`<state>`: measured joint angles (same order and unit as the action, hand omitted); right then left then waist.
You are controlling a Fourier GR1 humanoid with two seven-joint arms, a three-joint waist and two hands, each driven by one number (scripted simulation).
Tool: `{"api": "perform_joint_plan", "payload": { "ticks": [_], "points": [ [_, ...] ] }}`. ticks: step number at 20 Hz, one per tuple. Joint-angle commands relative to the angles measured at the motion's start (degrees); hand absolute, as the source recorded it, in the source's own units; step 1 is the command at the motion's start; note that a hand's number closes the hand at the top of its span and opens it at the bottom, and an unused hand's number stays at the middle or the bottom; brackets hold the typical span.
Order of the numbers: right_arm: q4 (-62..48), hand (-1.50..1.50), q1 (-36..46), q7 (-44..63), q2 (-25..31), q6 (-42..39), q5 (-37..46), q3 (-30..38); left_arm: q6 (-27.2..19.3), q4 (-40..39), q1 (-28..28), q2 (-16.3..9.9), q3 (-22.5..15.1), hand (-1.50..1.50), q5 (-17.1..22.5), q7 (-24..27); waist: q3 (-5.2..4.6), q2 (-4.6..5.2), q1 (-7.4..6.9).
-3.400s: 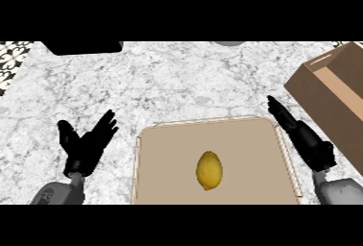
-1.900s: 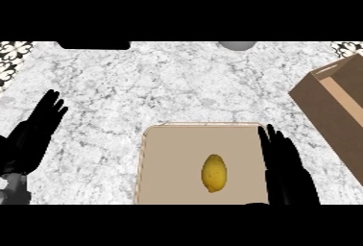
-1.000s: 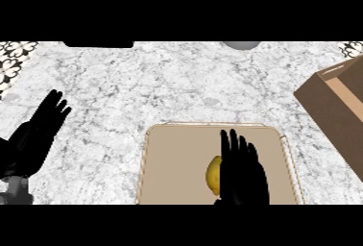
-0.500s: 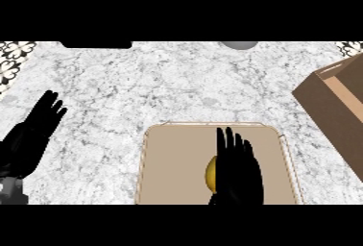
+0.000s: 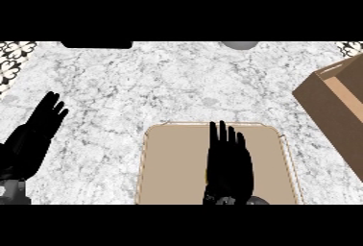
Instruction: Pick the lemon from the tray and place it in the cardboard box
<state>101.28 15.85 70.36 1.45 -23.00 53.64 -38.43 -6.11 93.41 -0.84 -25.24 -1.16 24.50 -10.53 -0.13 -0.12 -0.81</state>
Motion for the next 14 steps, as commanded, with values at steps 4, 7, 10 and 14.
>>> {"api": "perform_joint_plan", "payload": {
  "ticks": [4,7,10,14],
  "points": [
    [-5.5,-1.50,4.3,14.8,-1.4,-3.3,-2.2,0.2,0.8,-0.7,-1.1,-0.6,1.4,0.00,0.8,-1.6,-0.01,0.07,0.01],
    [-5.4,-1.50,2.8,14.8,-1.4,-3.6,-2.0,0.4,1.7,-0.1,0.6,-0.8,1.6,0.00,0.6,-0.7,0.00,-0.14,0.07],
    [-6.7,-1.50,2.9,14.8,-1.4,-2.8,-2.5,-0.3,0.3,-1.6,0.0,0.9,0.0,0.00,-1.6,0.3,0.01,-0.06,0.38],
    [-8.4,-1.50,4.6,14.8,-1.4,-3.5,-2.4,2.4,2.1,-1.1,-1.0,-0.8,2.1,0.00,0.2,-0.9,0.01,-0.11,0.29]
  ]
}}
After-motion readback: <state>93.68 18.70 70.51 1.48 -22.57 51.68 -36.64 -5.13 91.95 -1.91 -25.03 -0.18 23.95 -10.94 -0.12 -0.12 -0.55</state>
